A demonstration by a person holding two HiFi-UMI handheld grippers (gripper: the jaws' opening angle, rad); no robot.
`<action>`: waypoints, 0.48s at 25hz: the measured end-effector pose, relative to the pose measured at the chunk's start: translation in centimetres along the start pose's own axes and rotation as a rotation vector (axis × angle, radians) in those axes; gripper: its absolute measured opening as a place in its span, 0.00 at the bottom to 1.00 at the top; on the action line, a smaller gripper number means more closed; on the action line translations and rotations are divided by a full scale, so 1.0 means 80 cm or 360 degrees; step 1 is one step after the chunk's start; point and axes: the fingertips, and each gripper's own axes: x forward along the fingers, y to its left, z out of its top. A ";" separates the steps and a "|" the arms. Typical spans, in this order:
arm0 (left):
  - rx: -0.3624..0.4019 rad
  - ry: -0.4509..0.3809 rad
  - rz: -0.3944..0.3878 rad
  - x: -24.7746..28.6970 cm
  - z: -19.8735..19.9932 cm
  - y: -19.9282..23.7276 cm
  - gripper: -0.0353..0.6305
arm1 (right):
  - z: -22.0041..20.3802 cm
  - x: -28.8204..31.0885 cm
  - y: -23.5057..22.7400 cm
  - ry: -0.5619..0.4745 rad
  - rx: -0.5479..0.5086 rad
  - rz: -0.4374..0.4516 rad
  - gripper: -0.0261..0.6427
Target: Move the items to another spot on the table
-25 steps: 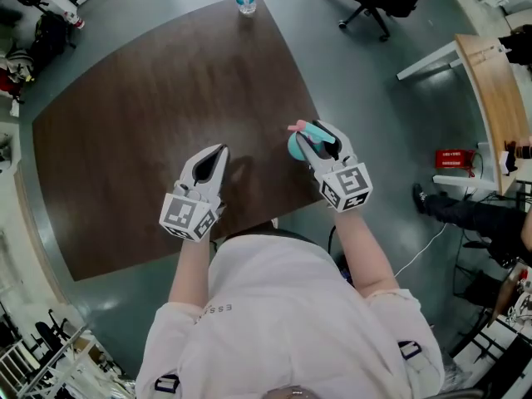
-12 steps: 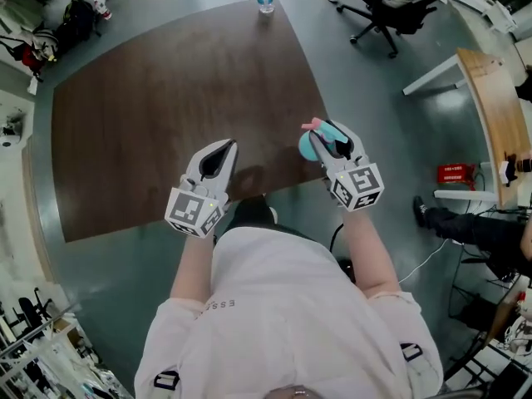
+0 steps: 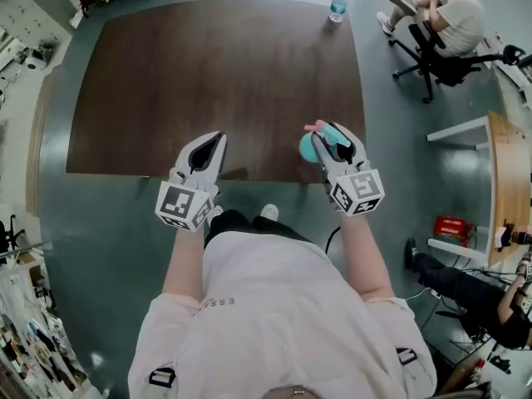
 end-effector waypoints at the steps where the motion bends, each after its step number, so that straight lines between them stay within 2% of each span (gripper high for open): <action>1: 0.0001 -0.0005 0.0051 -0.013 0.002 0.012 0.08 | 0.003 0.010 0.010 -0.0007 0.0013 0.0045 0.31; 6: -0.0017 -0.0031 0.0283 -0.087 0.005 0.076 0.08 | 0.007 0.062 0.066 0.0004 -0.0009 0.0213 0.31; 12: -0.0061 -0.0050 0.0495 -0.207 0.001 0.161 0.08 | 0.009 0.128 0.186 0.0053 -0.0058 0.0382 0.31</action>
